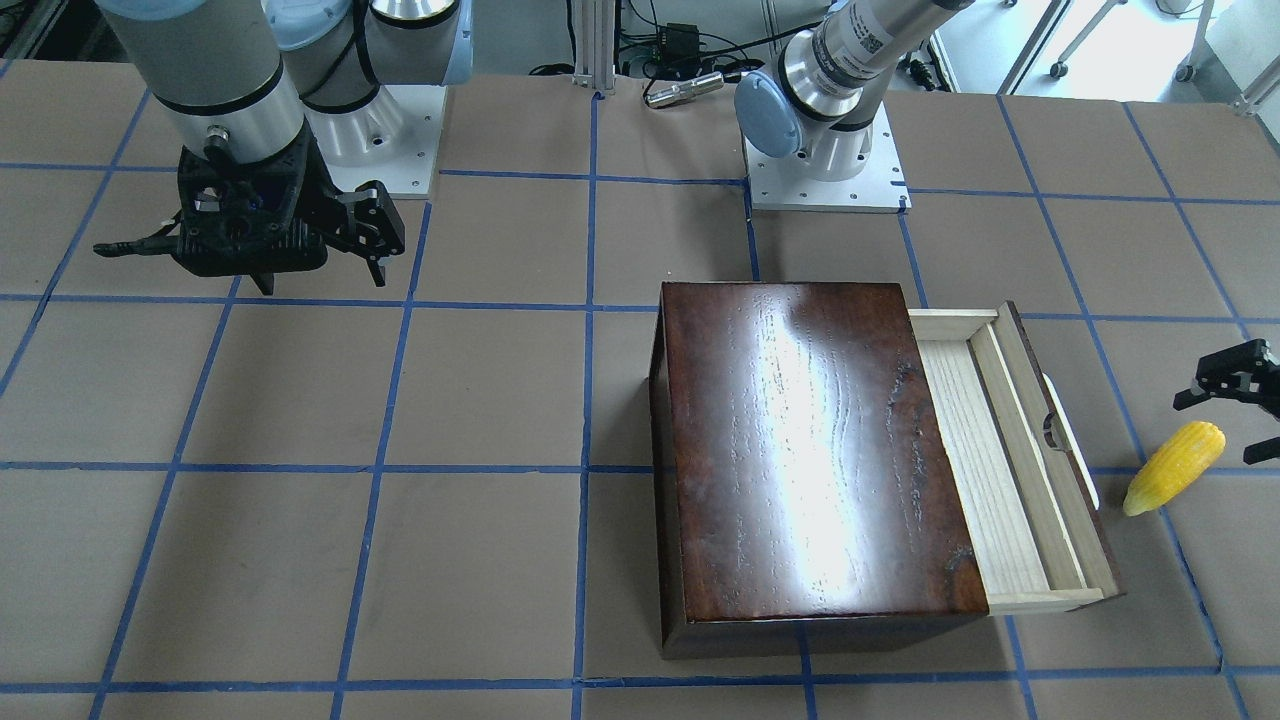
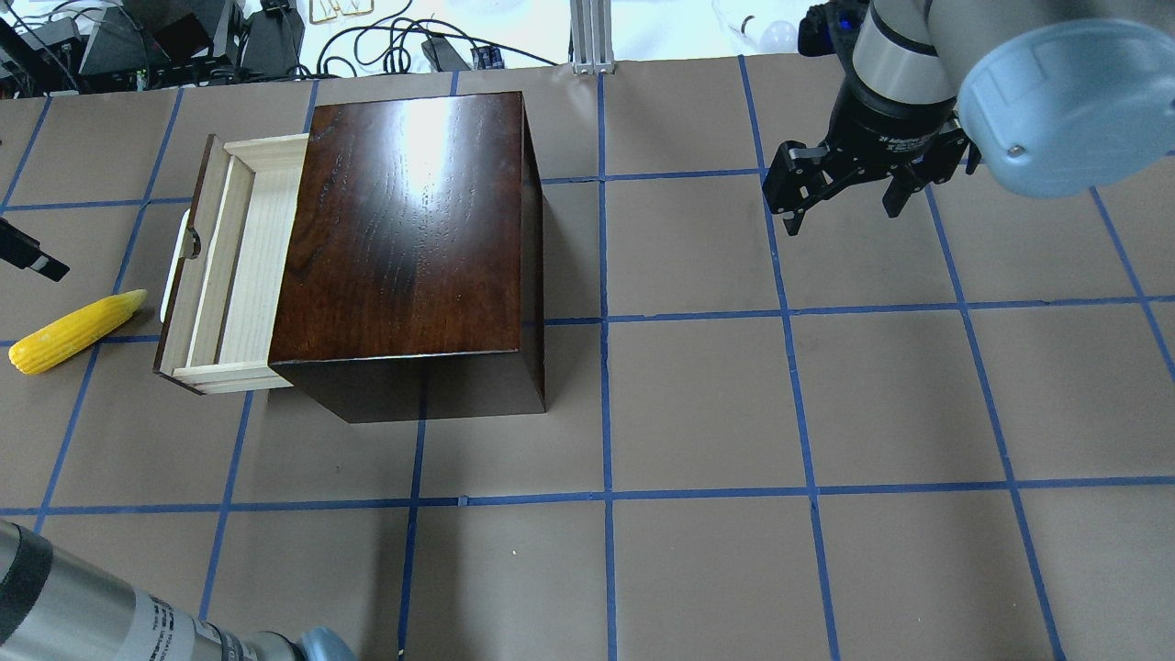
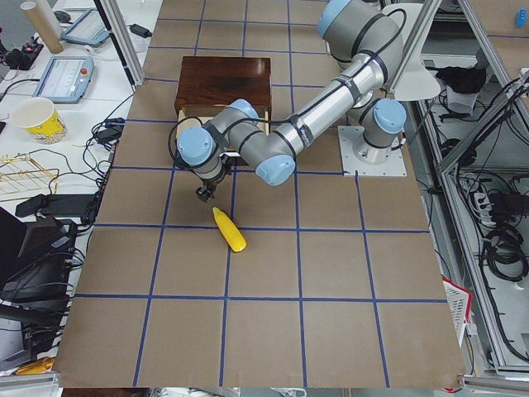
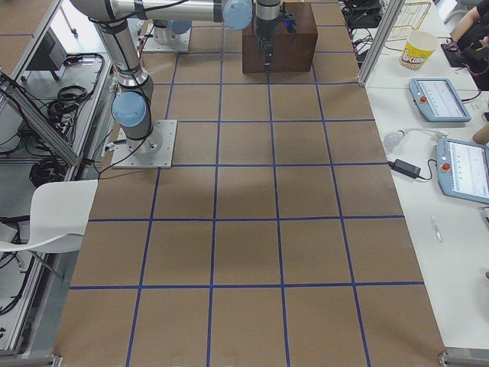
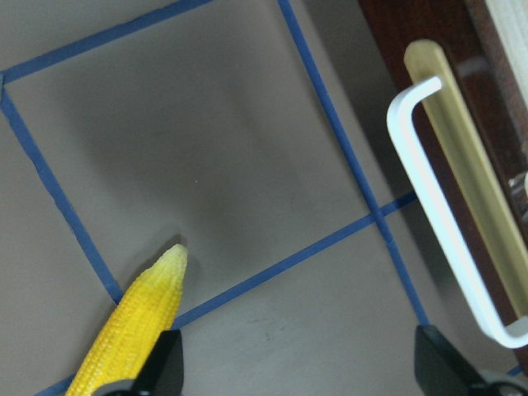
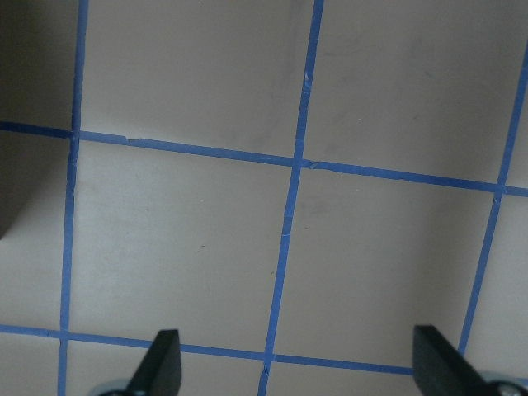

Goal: Open drawer and put corn inside
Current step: 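Release the handle and lower the left gripper onto the yellow corn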

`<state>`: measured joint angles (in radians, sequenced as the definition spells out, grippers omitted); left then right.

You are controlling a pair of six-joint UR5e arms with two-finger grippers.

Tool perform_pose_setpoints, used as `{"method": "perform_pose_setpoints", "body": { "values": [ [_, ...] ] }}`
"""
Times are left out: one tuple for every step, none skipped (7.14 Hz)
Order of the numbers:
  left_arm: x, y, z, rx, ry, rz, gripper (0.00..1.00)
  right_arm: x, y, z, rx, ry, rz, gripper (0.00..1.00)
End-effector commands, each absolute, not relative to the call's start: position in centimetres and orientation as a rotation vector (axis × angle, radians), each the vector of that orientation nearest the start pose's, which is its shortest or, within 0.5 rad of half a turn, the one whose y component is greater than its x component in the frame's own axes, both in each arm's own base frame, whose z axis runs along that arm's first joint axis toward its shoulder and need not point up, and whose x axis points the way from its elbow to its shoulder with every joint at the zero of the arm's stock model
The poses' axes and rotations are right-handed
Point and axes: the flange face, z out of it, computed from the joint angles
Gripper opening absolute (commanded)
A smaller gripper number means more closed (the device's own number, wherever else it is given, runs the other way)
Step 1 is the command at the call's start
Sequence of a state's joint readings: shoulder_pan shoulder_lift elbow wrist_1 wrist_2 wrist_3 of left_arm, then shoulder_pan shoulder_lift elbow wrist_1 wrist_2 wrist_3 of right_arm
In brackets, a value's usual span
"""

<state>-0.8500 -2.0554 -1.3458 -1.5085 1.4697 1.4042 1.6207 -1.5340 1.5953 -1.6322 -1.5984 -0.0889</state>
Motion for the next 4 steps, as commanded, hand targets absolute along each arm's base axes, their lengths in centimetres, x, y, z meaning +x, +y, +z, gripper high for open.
{"method": "perform_pose_setpoints", "body": {
  "values": [
    [35.3, -58.1, 27.9, 1.326, 3.043, 0.024, 1.00, 15.4, -50.0, 46.4, -0.216, 3.162, 0.001, 1.00],
    [37.2, -57.5, 25.4, 1.371, 3.005, 0.000, 1.00, 15.6, -50.0, 46.4, -0.221, 3.161, 0.001, 1.00],
    [37.7, -57.5, 24.0, 1.446, 2.967, -0.001, 1.00, 15.6, -50.0, 46.4, -0.221, 3.161, 0.001, 1.00],
    [38.0, -57.4, 22.8, 1.498, 2.956, 0.026, 1.00, 15.6, -50.0, 46.4, -0.221, 3.161, 0.001, 1.00]
  ]
}}
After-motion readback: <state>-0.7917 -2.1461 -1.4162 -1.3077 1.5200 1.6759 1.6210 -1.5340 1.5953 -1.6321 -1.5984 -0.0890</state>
